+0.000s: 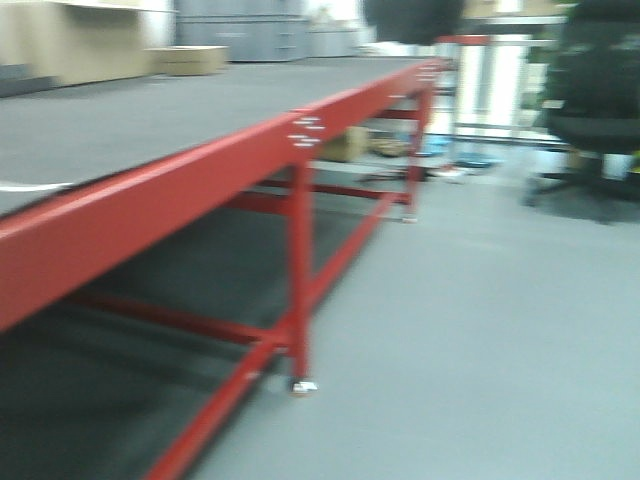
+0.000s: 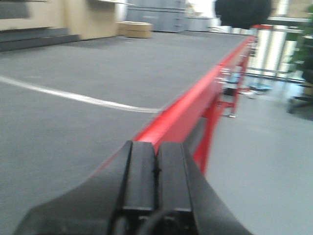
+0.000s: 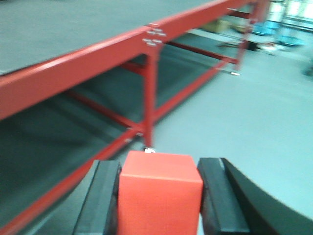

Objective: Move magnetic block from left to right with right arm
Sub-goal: 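Drive past the red table and chair holding the cube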

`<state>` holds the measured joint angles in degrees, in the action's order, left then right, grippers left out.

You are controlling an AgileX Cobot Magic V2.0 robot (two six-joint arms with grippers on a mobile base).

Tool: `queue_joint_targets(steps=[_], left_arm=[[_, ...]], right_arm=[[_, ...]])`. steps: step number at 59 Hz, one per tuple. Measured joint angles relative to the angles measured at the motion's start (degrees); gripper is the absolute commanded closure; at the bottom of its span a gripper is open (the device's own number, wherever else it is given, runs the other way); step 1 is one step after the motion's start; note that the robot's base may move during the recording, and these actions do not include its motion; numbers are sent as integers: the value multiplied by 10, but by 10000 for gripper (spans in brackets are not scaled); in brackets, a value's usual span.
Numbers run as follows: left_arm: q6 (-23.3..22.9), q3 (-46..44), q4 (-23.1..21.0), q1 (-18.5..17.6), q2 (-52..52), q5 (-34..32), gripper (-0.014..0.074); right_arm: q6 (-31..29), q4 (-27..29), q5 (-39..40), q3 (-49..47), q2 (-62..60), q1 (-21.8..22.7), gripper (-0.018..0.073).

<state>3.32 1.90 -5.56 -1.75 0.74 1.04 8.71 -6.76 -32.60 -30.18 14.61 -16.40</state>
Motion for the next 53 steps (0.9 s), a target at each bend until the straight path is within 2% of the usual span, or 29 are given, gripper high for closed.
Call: queue_joint_targets(steps=[53], left_arm=[[0,0,0,0,0,0,722]], right_arm=[[0,0,-1,0,0,0,344]])
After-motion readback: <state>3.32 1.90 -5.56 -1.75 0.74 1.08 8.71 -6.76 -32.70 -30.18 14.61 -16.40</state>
